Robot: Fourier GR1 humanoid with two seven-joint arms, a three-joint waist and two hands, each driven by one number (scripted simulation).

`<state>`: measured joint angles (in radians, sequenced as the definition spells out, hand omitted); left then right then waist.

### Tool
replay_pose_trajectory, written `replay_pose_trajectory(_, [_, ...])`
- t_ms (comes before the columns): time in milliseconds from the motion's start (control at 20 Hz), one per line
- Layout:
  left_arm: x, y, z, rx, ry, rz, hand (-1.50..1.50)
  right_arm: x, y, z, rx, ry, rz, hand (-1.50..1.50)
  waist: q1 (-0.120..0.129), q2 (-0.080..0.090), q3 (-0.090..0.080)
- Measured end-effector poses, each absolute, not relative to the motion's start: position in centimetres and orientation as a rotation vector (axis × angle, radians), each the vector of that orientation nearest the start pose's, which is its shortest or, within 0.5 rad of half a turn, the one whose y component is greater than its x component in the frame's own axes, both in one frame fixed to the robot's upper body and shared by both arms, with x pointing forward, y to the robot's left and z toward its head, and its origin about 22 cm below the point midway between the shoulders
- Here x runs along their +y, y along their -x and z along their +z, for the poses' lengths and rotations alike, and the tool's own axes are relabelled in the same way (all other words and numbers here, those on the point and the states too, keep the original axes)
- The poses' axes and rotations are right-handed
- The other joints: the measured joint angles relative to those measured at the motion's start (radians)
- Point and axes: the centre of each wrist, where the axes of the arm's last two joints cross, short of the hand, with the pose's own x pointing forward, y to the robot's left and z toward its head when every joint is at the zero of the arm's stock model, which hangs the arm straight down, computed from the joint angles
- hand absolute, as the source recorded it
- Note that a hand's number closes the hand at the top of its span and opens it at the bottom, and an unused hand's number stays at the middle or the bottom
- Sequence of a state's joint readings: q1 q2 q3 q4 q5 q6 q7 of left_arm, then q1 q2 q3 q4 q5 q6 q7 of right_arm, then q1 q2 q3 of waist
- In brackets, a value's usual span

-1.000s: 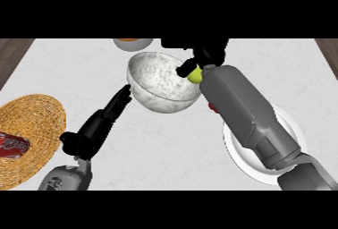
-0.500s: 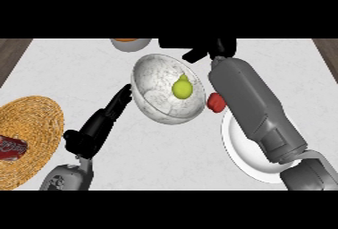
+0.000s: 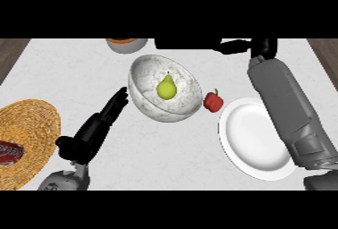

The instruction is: Pick the pear from the plate and place it in the bowl

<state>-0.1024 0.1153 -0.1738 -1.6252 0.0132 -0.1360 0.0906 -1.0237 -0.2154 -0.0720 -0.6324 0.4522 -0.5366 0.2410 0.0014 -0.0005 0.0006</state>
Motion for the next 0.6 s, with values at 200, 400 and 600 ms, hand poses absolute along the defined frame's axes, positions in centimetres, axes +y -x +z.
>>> replay_pose_trajectory(200, [20.5,-26.3,3.6,-1.585,0.157,-0.361,0.00,-23.7,-43.7,12.1,-1.542,0.821,0.042,-1.50,-0.015,-0.003,0.000])
replay_pose_trajectory(400, [20.6,-26.0,3.4,-1.586,0.158,-0.357,0.00,-29.3,-41.4,11.1,-1.556,0.810,-0.016,-1.50,-0.016,-0.004,0.000])
replay_pose_trajectory(600, [20.5,-26.2,3.3,-1.590,0.162,-0.355,0.00,-34.7,-38.6,10.4,-1.567,0.769,-0.011,-1.50,-0.015,-0.003,0.000])
